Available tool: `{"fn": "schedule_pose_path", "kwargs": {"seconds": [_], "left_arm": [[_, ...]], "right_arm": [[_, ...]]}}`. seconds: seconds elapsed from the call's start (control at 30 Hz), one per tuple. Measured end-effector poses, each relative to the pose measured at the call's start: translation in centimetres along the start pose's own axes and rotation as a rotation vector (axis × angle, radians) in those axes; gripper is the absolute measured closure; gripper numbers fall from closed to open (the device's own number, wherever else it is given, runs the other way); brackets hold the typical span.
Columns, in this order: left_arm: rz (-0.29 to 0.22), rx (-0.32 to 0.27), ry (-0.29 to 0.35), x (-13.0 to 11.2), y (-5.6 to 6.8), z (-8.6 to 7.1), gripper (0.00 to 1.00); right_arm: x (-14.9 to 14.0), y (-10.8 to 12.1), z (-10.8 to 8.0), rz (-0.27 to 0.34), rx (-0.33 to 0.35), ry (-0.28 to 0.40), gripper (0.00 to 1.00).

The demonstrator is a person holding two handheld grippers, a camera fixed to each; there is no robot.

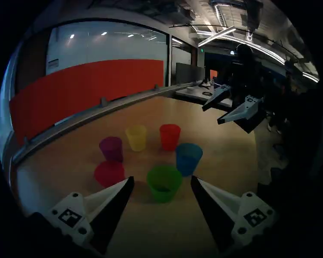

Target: Pour water

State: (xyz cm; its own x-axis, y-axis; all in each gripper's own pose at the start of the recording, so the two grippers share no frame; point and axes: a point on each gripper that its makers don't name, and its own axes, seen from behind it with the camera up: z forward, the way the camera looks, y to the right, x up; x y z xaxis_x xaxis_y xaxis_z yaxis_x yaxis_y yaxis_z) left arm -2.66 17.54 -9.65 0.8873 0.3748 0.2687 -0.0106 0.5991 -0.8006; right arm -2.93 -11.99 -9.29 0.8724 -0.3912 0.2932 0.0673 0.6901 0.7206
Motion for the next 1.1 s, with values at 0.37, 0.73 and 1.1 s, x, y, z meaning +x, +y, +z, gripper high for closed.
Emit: {"fn": "schedule_pose_path", "kwargs": {"seconds": [0.37, 0.73, 1.1], "left_arm": [[0.022, -0.025, -0.072, -2.8, 0.3, 1.7, 0.02], [0.025, -0.047, -0.126, -4.9, 0.2, 3.6, 0.02], [0.021, -0.069, -0.155, -6.0, 0.3, 4.9, 0.02]], "right_arm": [[-2.4, -1.2, 2.1, -0.014, 0.031, -0.05, 0.0], [-4.5, -2.4, 4.7, -0.012, 0.067, -0.1, 0.0], [-5.9, -3.3, 6.9, -0.017, 0.088, -0.131, 0.0]]}}
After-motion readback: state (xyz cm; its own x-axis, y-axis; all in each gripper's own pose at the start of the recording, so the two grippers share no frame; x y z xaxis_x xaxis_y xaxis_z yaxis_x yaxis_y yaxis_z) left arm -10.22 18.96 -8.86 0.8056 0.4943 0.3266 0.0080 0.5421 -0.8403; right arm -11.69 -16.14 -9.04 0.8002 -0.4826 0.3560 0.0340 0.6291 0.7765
